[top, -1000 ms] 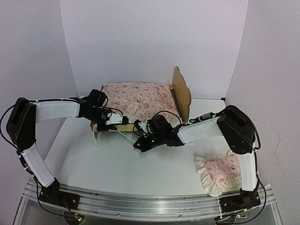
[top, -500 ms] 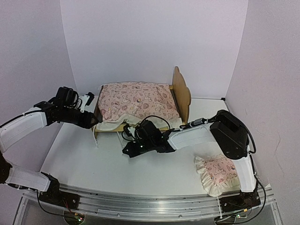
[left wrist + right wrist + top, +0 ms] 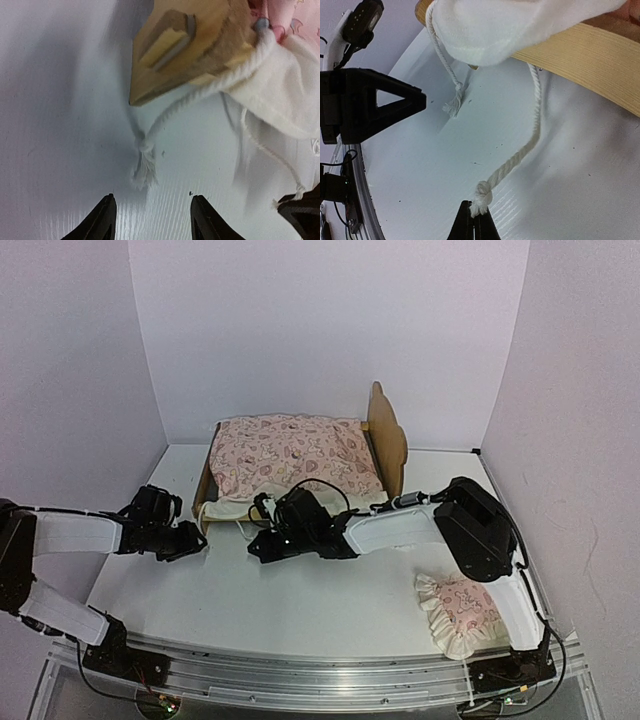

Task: Set up the pet bed

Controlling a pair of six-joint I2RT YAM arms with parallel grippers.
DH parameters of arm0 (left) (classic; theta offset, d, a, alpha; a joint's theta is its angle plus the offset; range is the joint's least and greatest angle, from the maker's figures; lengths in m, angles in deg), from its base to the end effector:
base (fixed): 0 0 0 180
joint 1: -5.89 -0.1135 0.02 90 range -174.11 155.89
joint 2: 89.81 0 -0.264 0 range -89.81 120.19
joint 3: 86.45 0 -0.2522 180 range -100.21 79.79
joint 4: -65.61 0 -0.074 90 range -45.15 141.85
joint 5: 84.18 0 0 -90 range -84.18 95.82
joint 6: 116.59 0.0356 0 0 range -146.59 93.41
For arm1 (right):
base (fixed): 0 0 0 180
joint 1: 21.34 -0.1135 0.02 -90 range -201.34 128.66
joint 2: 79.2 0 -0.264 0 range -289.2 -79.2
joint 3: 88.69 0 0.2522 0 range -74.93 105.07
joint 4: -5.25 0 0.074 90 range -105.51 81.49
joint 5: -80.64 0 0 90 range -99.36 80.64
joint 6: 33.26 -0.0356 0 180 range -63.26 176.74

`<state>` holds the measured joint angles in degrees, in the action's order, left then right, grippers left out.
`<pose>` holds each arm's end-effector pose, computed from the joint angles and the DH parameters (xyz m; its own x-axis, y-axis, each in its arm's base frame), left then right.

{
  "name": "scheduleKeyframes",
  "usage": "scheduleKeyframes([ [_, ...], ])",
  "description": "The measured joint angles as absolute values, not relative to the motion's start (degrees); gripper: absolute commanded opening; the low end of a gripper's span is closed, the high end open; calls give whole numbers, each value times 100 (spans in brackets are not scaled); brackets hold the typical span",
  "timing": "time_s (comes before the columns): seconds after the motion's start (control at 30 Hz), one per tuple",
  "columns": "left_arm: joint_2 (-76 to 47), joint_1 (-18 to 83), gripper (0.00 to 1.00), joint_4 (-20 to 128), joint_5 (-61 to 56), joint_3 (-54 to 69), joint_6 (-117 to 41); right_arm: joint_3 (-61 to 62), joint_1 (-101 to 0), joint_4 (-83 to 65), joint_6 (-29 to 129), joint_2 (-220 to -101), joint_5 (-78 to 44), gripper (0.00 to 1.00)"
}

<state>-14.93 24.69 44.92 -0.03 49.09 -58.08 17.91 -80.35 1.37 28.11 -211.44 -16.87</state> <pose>0.2235 -0.0799 0.1555 -0.8274 -0.2672 -0.4939 -0.0599 0.9165 -0.3956 0.2637 0.4481 0.1460 -0.6580 -0.1729 -0.7329 -0.6758 0.5649 0.4735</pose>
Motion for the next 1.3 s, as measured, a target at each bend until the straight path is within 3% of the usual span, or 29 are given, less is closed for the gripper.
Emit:
scheduleKeyframes([
  [0.17,-1009,2383,42,5603,142,5135,-5846,1896,-8075,121,2746,-21332,-1687,0],
  [0.77,-221,2387,39,7367,405,5589,-5995,2051,-8091,103,2648,-21370,-1735,0],
  [0.83,-165,2398,35,7465,405,5588,-6006,2050,-8090,103,2648,-21370,-1736,0],
  [1.03,30,2424,1,7649,430,5565,-6123,1990,-8091,118,2649,-21370,-1748,0],
  [1.3,-147,2450,0,6920,-277,5232,-6114,1953,-8120,-54,2803,-21367,-1842,0],
])
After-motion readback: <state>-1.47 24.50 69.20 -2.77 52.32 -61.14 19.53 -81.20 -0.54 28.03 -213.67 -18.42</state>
